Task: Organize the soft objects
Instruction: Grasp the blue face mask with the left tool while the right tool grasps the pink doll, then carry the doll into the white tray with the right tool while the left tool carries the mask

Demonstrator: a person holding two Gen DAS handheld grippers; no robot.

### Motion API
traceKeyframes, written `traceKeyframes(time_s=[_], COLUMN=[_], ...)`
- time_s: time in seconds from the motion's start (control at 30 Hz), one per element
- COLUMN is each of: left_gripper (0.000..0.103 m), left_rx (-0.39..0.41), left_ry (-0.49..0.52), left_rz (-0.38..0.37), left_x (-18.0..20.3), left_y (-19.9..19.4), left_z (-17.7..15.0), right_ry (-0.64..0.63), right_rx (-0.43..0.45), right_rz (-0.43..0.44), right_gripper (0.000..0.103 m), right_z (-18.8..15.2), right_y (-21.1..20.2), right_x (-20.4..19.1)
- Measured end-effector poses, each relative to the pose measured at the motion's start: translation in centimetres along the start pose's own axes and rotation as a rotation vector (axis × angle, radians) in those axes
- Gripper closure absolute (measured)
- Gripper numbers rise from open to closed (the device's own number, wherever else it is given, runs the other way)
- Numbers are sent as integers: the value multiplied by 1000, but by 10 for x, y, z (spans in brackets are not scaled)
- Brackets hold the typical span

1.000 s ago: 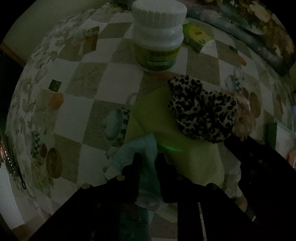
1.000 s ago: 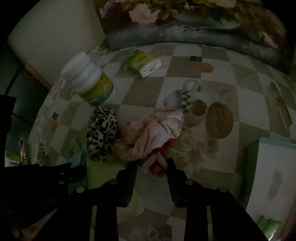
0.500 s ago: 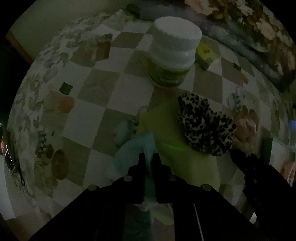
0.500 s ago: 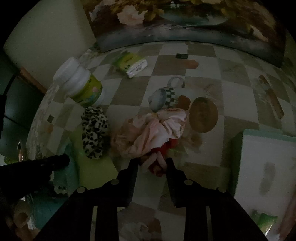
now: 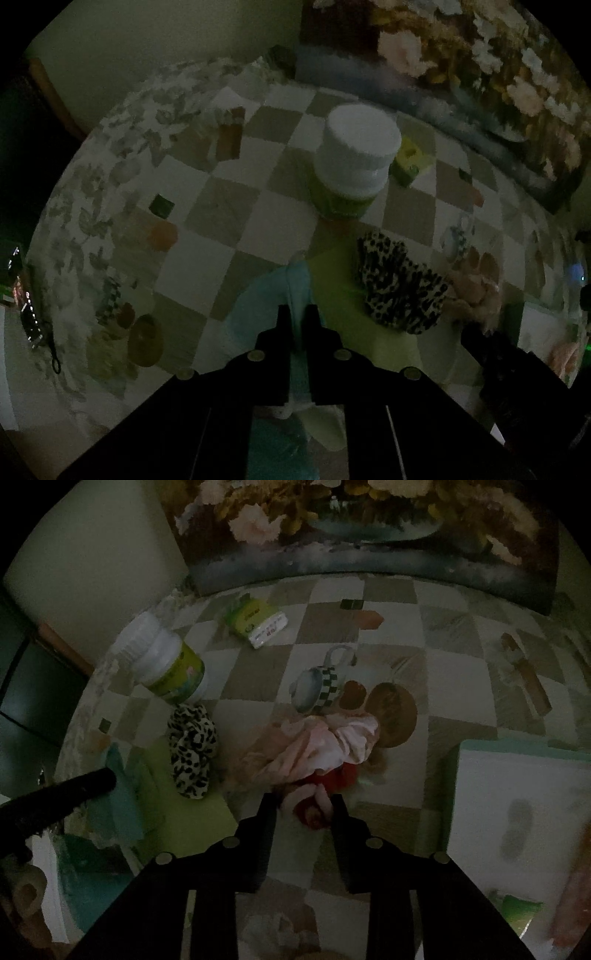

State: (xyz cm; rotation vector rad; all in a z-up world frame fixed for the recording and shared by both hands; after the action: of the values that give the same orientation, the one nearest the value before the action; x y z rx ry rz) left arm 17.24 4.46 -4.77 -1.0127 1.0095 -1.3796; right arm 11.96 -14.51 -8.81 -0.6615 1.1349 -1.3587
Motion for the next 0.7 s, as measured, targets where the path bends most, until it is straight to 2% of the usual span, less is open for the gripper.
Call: traceKeyframes(time_s=[0.4, 0.7], left_gripper=[96, 96], left_rx=[54, 74], left_ry=[-8, -7], left_rz=[-8, -16], left_x=[0, 3], left_y=[-19, -28], left_z=[2, 3], right_ry=[42, 47], right_rx=[19, 66], right_rz=[15, 32], right_gripper=[74, 74], right_z=[5, 11], right_y=[-21, -49], right_x=[10, 10])
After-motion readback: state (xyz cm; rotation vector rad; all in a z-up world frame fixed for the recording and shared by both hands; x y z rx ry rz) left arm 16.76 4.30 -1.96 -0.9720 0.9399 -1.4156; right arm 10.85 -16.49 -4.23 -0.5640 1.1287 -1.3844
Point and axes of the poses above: each gripper's, at about its wrist camera, not at the fingertips, and y roughly the way its jaws point, x to its right, z to its top, the point moved 3 cm from there along y, roughly the way its jaws point, and after that the axes turned 2 degrees about -y, right-handed, at the moved point
